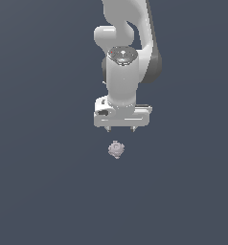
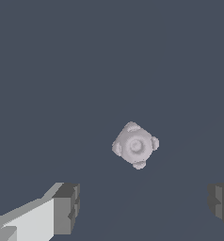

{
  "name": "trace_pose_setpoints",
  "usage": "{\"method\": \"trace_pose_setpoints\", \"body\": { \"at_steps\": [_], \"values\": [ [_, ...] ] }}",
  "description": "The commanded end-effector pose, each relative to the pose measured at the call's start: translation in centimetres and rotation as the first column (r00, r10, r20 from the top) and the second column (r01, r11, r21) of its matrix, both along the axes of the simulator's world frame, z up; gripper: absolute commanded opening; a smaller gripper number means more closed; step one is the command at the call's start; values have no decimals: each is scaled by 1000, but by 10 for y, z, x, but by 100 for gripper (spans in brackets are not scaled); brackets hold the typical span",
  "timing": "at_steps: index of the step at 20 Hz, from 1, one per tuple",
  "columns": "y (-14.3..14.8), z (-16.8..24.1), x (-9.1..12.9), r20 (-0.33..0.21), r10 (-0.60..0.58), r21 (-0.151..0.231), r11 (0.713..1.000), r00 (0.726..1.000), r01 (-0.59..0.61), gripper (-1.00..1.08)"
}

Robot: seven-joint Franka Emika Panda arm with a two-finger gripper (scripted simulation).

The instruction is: Pick up the object and move it to a goal position.

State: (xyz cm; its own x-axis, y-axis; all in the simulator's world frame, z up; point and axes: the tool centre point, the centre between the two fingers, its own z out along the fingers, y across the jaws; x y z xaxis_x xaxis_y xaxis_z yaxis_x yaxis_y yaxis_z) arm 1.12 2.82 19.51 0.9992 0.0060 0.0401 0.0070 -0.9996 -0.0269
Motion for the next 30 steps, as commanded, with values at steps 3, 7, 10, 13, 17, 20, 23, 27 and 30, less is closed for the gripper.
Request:
{"method": "trace_pose_setpoints", "body": {
  "at_steps": [3,7,10,13,17,20,23,27,30],
  "values": [
    [-1,-5,1,-3,-31,1,1000,1000,31,100],
    [-2,-14,2,-9,-82,3,997,997,82,100],
    [-3,-23,3,-14,-136,3,991,991,136,100],
    [-5,-34,5,-20,-201,3,980,979,201,100],
    [-7,-52,7,-29,-304,-1,953,952,305,100],
    [-10,-66,8,-34,-382,-6,924,923,382,100],
    [-12,-78,8,-37,-447,-11,895,894,447,100],
    [-14,-91,9,-40,-512,-18,859,858,512,100],
    [-16,-98,9,-40,-547,-22,837,836,546,100]
  ]
}}
